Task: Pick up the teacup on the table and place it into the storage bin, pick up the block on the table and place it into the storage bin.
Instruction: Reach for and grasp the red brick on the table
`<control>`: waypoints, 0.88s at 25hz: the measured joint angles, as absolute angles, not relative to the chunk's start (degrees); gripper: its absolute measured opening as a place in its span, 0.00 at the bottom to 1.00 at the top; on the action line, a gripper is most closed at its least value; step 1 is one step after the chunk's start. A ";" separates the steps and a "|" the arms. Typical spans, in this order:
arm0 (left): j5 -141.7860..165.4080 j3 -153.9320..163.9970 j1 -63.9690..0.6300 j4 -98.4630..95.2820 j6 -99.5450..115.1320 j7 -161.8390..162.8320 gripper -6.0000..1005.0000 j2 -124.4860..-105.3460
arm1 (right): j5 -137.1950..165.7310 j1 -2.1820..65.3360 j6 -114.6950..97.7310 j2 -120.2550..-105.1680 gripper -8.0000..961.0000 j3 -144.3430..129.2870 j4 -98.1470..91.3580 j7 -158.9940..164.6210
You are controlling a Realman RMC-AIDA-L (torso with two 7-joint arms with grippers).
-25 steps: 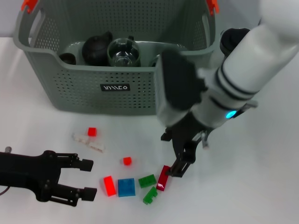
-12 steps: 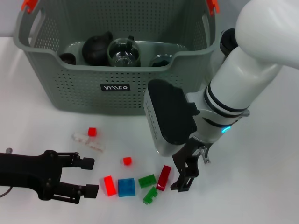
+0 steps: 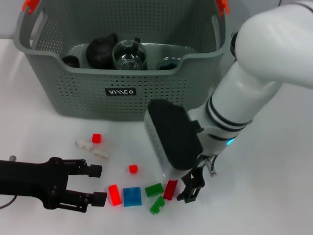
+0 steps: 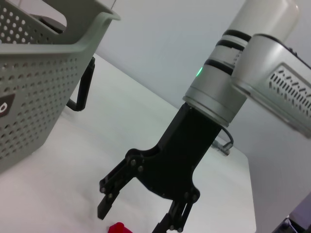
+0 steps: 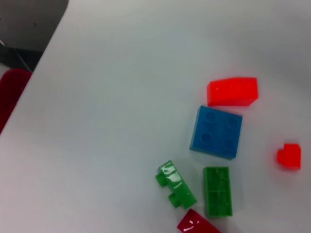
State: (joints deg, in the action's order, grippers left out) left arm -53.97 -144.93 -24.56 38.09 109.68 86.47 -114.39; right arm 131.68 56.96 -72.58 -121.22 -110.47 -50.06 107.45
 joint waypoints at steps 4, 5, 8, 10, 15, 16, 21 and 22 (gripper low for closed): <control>-53.97 -145.01 -24.38 38.05 109.68 86.55 0.87 -114.55 | 130.30 56.74 -69.87 -121.35 0.91 -113.95 -49.96 107.43; -53.97 -145.02 -24.32 38.05 109.68 86.55 0.87 -114.61 | 130.05 56.66 -69.36 -121.36 0.91 -114.47 -49.95 107.42; -53.97 -145.02 -24.25 38.05 109.68 86.56 0.87 -114.66 | 129.56 56.48 -68.66 -121.37 0.91 -114.96 -49.93 107.41; -53.97 -145.02 -24.22 38.05 109.68 86.57 0.87 -114.68 | 129.15 56.44 -68.61 -121.37 0.90 -115.01 -49.92 107.40; -53.97 -145.02 -24.16 38.05 109.69 86.57 0.87 -114.70 | 128.85 56.37 -68.56 -121.38 0.89 -115.08 -49.76 107.72; -53.97 -145.02 -24.14 38.05 109.69 86.57 0.87 -114.70 | 128.85 56.34 -68.57 -121.38 0.89 -115.11 -49.74 107.77; -53.96 -145.02 -24.06 38.05 109.69 86.64 0.87 -114.70 | 128.84 56.24 -68.87 -121.23 0.87 -115.13 -49.64 108.02; -53.97 -145.02 -24.06 38.05 109.69 86.64 0.87 -114.70 | 128.84 56.25 -68.94 -121.18 0.87 -115.10 -49.61 108.05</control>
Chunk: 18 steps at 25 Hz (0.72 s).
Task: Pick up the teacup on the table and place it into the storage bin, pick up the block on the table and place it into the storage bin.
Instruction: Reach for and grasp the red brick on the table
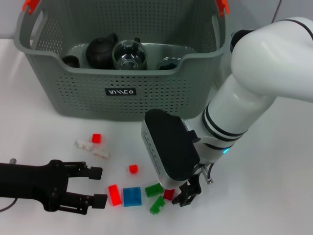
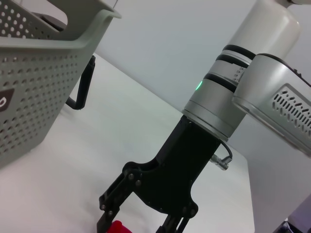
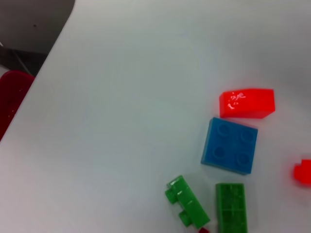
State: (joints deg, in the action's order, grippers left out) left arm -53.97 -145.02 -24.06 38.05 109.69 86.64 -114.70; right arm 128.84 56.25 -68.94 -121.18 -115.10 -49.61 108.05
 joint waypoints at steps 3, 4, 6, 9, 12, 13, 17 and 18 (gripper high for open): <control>-53.96 -145.02 -24.06 38.05 109.69 86.66 0.87 -114.76 | 128.88 56.24 -68.98 -121.14 0.87 -115.01 -49.45 108.10; -53.96 -145.02 -24.06 38.05 109.69 86.66 0.87 -114.77 | 128.88 56.24 -68.97 -121.13 0.86 -114.98 -49.39 108.11; -53.96 -145.04 -24.07 38.06 109.69 86.68 0.87 -114.78 | 128.88 56.25 -68.94 -121.12 0.81 -114.98 -49.34 108.12; -53.96 -145.10 -24.08 38.05 109.71 86.75 0.87 -114.78 | 129.02 56.25 -68.86 -121.11 0.67 -115.01 -49.28 108.16; -53.96 -145.14 -24.08 38.05 109.75 86.75 0.87 -114.78 | 129.07 56.25 -68.86 -121.11 0.52 -115.00 -49.29 108.49; -53.96 -145.17 -24.08 38.05 109.76 86.75 0.87 -114.78 | 129.09 56.25 -68.86 -121.11 0.47 -114.99 -49.34 108.61; -53.96 -145.19 -24.10 38.06 109.78 86.75 0.87 -114.78 | 129.16 56.32 -68.85 -121.10 0.34 -114.92 -49.40 108.99; -53.96 -145.20 -24.12 38.06 109.78 86.75 0.87 -114.77 | 129.19 56.35 -68.83 -121.09 0.33 -114.91 -49.38 109.15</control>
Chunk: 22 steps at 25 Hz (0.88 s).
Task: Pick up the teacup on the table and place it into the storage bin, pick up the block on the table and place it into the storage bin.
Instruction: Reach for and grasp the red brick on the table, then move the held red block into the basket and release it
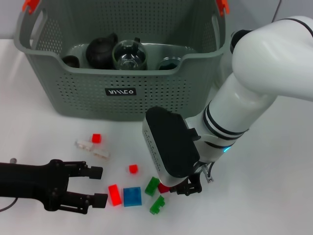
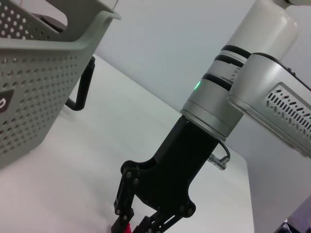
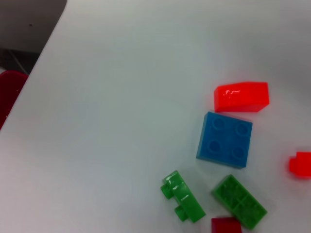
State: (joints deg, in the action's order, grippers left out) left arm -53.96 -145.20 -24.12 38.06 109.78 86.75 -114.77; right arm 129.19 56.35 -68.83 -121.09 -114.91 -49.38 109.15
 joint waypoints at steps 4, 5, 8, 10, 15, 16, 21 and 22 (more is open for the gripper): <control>-53.93 -145.38 -24.26 38.05 109.77 86.75 0.87 -114.72 | 129.26 56.47 -68.97 -121.00 0.28 -114.84 -49.43 109.69; -53.91 -145.48 -24.28 38.06 109.77 86.75 0.87 -114.72 | 129.27 56.45 -69.01 -120.98 0.26 -114.81 -49.53 109.77; -53.80 -145.75 -24.33 38.06 109.75 86.75 0.87 -114.69 | 129.29 56.34 -69.04 -120.93 0.24 -114.68 -49.72 110.29; -53.76 -145.75 -24.34 38.06 109.76 86.75 0.87 -114.64 | 129.29 56.32 -69.10 -120.88 0.22 -114.42 -49.76 110.80; -53.71 -145.73 -24.30 38.06 109.96 86.75 0.87 -114.60 | 129.40 56.33 -69.50 -120.52 0.22 -113.14 -50.31 112.48; -53.72 -145.73 -24.22 38.05 110.21 86.75 0.87 -114.59 | 129.63 56.21 -70.04 -120.45 0.22 -112.22 -50.86 112.89; -53.65 -145.72 -24.11 38.06 110.58 87.07 0.87 -114.42 | 133.76 53.57 -77.10 -120.27 0.22 -100.00 -59.34 114.58; -53.61 -145.72 -24.10 38.06 110.59 87.11 0.87 -114.39 | 134.03 53.08 -78.69 -120.26 0.22 -97.27 -61.62 115.14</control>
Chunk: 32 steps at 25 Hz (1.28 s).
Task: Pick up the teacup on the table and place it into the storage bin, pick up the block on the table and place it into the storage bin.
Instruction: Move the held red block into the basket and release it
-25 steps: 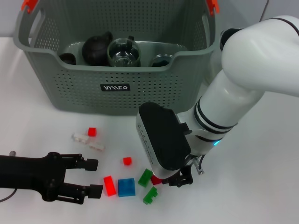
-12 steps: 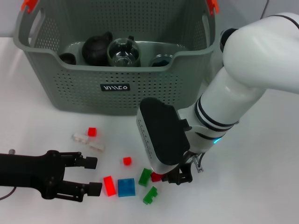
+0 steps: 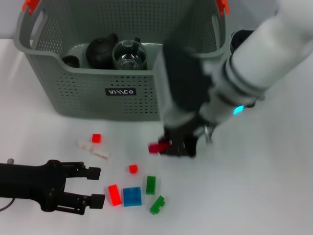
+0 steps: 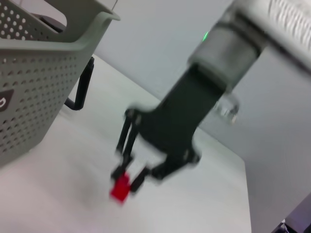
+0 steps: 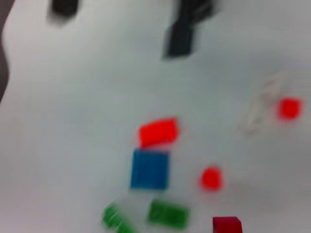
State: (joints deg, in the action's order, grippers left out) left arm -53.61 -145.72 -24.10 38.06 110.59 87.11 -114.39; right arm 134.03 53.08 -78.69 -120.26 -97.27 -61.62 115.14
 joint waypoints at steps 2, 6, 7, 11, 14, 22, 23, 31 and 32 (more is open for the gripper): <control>-53.56 -145.71 -24.10 38.06 110.58 87.12 0.87 -114.35 | 133.79 52.58 -81.63 -120.24 0.22 -92.07 -65.74 116.27; -53.71 -145.72 -24.29 38.34 110.53 86.79 0.87 -114.24 | 132.05 52.78 -83.97 -120.25 0.22 -83.60 -71.29 118.36; -53.76 -145.72 -24.46 38.40 110.46 86.72 0.87 -114.13 | 131.60 53.08 -83.99 -120.23 0.22 -81.68 -72.11 118.76; -53.80 -145.73 -25.09 38.50 110.43 86.25 0.87 -113.82 | 130.43 55.05 -81.80 -120.22 0.22 -73.08 -72.88 119.40; -53.80 -145.56 -25.51 38.54 110.21 86.10 0.87 -113.70 | 130.84 55.48 -77.59 -120.15 0.22 -70.11 -71.32 119.81; -53.55 -145.26 -26.39 38.66 109.94 85.43 0.87 -113.56 | 137.18 56.36 -65.93 -119.88 0.22 -68.46 -62.68 121.78; -53.55 -145.35 -26.43 38.67 109.89 85.28 0.87 -113.55 | 138.23 56.86 -64.12 -119.87 0.22 -68.42 -60.40 121.78; -53.51 -145.20 -26.60 38.42 109.81 85.25 0.87 -113.55 | 143.28 61.81 -53.28 -119.80 0.22 -68.75 -44.74 121.11; -53.49 -145.19 -26.61 38.38 109.81 85.25 0.87 -113.55 | 143.65 62.25 -52.60 -119.80 0.22 -68.85 -43.61 121.01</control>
